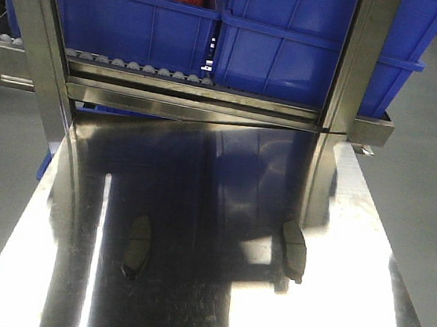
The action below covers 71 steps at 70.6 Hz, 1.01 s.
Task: Move and align brake pads A on conveyor
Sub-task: 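Position the base at the shiny steel table with two brake pads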
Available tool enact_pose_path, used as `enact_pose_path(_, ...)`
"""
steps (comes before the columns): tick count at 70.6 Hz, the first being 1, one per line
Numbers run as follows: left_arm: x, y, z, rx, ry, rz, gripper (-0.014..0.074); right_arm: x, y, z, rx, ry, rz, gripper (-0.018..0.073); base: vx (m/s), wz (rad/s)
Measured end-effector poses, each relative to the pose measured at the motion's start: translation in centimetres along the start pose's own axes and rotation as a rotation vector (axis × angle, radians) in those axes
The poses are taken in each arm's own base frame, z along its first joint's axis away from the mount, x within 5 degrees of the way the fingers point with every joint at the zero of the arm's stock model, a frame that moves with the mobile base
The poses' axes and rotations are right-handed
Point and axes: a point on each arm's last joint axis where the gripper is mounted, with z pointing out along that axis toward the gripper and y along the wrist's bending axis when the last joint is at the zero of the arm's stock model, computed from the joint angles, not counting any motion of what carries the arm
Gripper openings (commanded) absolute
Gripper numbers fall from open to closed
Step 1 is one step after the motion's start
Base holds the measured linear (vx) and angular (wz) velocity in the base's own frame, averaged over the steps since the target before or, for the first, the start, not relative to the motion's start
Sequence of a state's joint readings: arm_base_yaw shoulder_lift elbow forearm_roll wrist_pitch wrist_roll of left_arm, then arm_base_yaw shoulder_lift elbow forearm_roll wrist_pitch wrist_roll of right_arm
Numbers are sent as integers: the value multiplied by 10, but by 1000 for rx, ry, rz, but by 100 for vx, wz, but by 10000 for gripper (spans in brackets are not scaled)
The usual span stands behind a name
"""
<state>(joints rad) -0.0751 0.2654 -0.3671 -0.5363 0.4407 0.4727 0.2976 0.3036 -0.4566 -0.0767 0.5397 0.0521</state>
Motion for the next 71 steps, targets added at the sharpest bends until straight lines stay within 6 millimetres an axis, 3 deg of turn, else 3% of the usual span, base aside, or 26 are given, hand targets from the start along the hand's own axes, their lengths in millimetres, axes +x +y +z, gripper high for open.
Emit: enact_pose_path(71,0,0,0,0,0,0,-6,0,0,0,0,0,0,-9,2,3)
